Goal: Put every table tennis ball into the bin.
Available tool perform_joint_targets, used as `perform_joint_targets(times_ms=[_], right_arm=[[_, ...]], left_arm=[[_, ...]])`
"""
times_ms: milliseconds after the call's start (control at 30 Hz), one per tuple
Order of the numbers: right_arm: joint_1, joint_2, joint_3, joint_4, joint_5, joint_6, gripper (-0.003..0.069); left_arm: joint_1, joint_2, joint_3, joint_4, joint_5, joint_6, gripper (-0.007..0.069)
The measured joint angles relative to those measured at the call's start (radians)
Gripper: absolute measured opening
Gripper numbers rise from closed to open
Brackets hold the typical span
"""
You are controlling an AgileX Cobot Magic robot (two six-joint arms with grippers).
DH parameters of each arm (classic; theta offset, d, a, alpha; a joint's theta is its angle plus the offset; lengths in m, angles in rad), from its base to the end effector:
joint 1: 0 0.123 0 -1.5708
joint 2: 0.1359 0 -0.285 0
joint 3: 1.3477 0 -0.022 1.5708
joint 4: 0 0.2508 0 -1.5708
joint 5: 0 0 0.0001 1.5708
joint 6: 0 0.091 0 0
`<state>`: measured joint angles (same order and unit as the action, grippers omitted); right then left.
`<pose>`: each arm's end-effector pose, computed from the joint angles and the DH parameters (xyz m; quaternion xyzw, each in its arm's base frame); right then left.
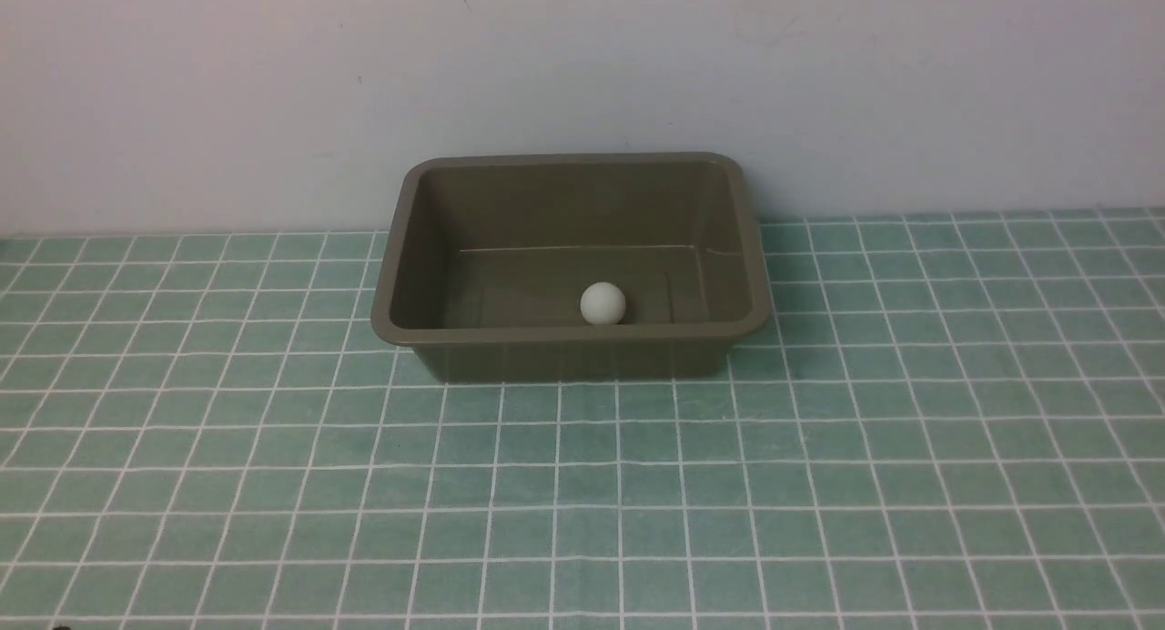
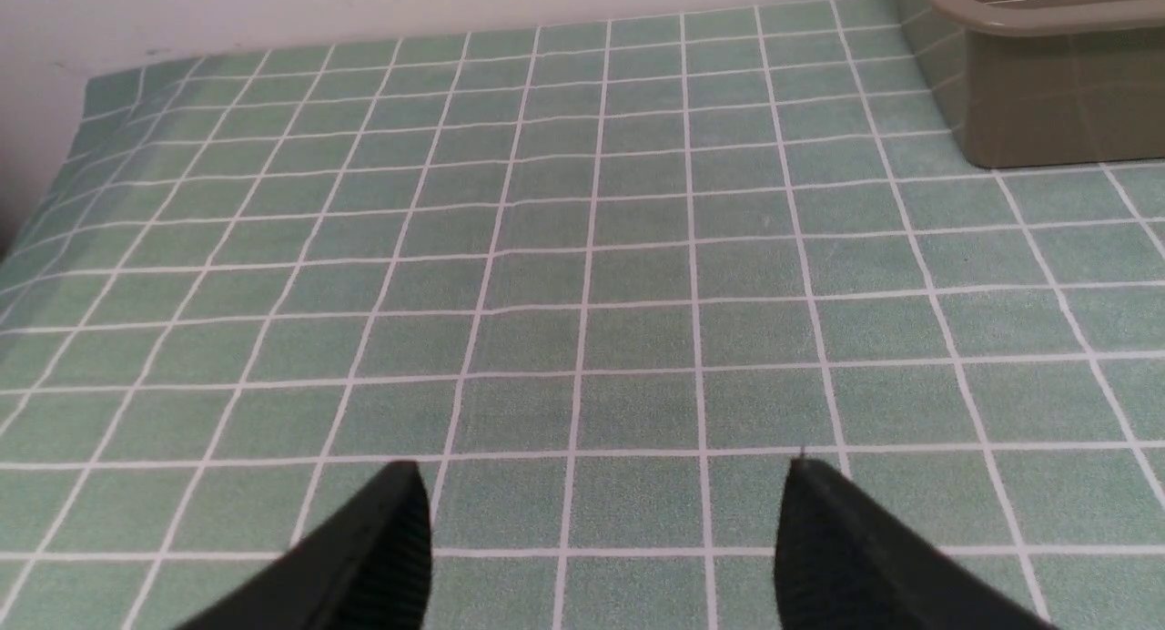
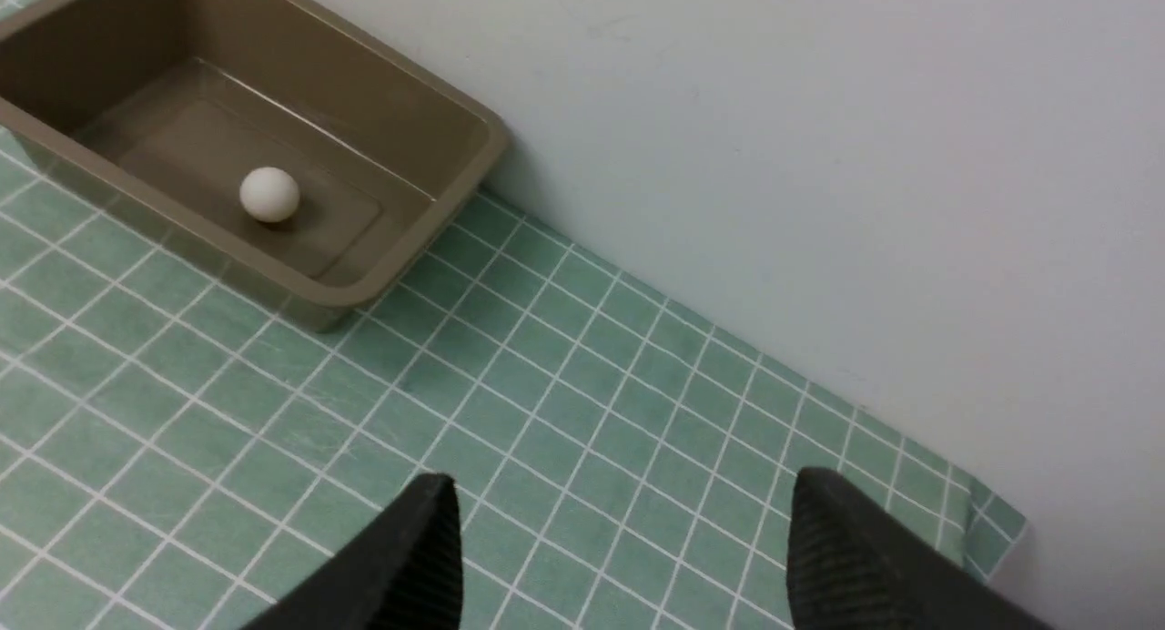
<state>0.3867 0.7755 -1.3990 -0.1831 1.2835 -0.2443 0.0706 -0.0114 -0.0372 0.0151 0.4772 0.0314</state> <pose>0.0769 0.0142 0.4802 -0.2531 0.8372 -0.0553 0.4817 0.0483 0.0040 0.1836 -0.0125 0.8168 0.0361 0.5756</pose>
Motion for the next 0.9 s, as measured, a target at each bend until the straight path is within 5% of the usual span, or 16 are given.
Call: perform_joint_targets(times_ms=[400, 900], right_arm=[[0.000, -0.065, -0.003, 0.268, 0.006, 0.043, 0.0441], [0.000, -0.065, -0.004, 0.290, 0.006, 0.043, 0.0441]], left_arm=[[0.000, 0.000, 0.000, 0.000, 0.000, 0.000, 0.0459], [0.000, 0.000, 0.000, 0.000, 0.000, 0.000, 0.0459]])
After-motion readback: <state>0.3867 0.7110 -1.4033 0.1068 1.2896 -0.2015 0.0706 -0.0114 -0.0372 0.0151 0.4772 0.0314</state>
